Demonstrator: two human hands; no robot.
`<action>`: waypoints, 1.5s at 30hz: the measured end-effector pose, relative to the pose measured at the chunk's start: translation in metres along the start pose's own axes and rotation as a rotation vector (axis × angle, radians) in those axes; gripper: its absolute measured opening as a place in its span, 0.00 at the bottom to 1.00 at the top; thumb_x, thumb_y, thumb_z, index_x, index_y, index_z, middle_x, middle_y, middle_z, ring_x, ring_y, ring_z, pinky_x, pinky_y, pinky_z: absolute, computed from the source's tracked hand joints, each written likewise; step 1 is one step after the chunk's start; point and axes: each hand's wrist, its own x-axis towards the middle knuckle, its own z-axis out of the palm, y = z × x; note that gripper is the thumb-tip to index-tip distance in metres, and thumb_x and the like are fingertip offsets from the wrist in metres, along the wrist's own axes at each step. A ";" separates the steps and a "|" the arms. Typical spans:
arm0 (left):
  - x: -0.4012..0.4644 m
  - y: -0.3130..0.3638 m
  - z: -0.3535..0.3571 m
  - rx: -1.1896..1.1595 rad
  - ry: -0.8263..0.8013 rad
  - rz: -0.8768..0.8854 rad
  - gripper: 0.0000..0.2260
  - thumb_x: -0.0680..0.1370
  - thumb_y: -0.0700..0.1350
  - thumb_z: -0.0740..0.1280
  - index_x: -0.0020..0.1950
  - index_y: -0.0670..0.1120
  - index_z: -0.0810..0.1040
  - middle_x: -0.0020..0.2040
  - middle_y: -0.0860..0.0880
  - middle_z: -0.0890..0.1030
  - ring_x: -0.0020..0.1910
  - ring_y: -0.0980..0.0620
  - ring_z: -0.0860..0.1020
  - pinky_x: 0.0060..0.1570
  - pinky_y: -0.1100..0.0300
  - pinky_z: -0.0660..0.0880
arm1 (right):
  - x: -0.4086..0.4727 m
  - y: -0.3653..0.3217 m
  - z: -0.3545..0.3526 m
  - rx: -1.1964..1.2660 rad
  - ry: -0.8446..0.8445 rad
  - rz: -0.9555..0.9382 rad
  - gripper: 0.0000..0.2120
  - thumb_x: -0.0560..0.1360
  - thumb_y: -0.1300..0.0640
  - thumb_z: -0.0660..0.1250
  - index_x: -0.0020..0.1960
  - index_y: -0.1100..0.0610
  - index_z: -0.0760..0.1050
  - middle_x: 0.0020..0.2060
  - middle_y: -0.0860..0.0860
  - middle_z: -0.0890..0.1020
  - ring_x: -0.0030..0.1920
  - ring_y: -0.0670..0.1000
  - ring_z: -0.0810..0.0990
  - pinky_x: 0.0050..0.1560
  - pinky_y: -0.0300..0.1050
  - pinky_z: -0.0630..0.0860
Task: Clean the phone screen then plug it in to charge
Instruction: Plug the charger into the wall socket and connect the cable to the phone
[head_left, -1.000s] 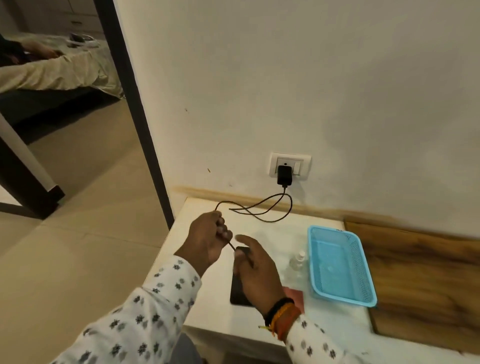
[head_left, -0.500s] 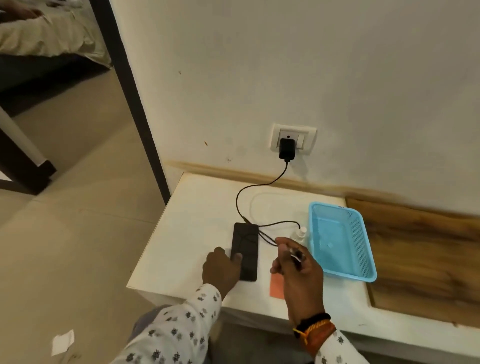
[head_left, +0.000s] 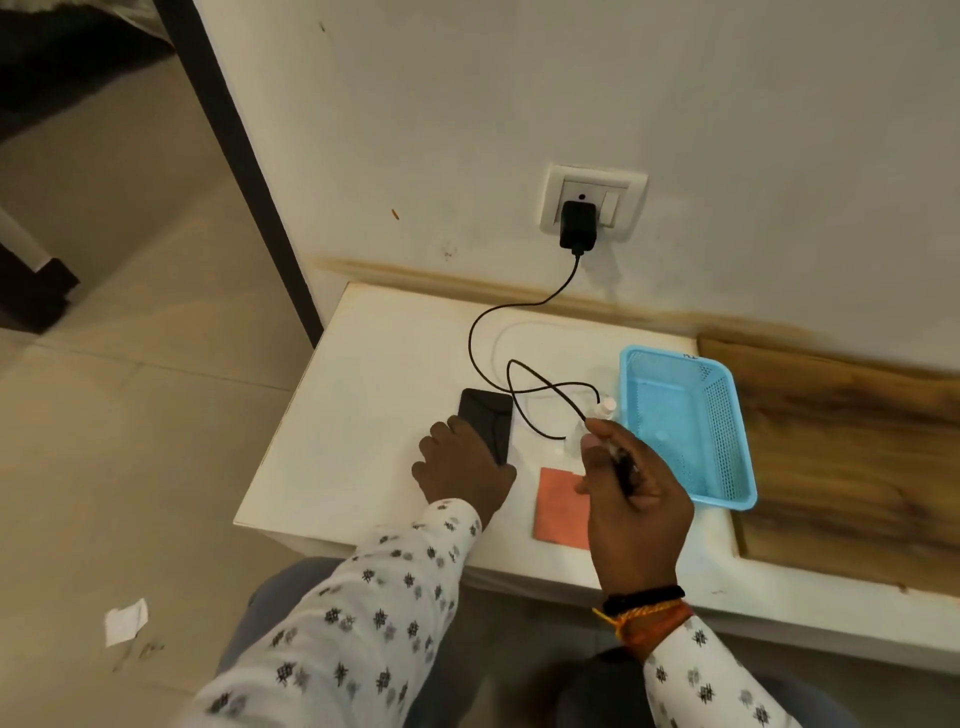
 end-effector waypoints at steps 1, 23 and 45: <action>0.002 0.001 -0.002 -0.023 -0.021 -0.025 0.34 0.67 0.60 0.73 0.64 0.43 0.66 0.60 0.45 0.72 0.59 0.43 0.72 0.52 0.49 0.73 | 0.003 -0.002 0.001 0.055 0.015 0.034 0.08 0.75 0.58 0.71 0.51 0.48 0.83 0.43 0.49 0.85 0.39 0.56 0.84 0.41 0.42 0.81; 0.047 -0.075 -0.094 -1.695 -0.130 -0.345 0.24 0.70 0.33 0.74 0.65 0.43 0.77 0.57 0.38 0.84 0.53 0.36 0.83 0.46 0.40 0.82 | 0.036 -0.030 0.042 0.165 -0.130 0.063 0.13 0.79 0.55 0.65 0.62 0.54 0.80 0.40 0.52 0.83 0.33 0.44 0.75 0.33 0.34 0.74; 0.039 0.015 -0.175 -1.914 -0.225 -0.210 0.24 0.74 0.37 0.73 0.69 0.40 0.75 0.55 0.41 0.83 0.45 0.43 0.83 0.30 0.58 0.81 | 0.047 -0.050 0.083 0.012 -0.475 0.179 0.05 0.75 0.54 0.70 0.46 0.51 0.85 0.34 0.47 0.85 0.35 0.40 0.80 0.40 0.42 0.76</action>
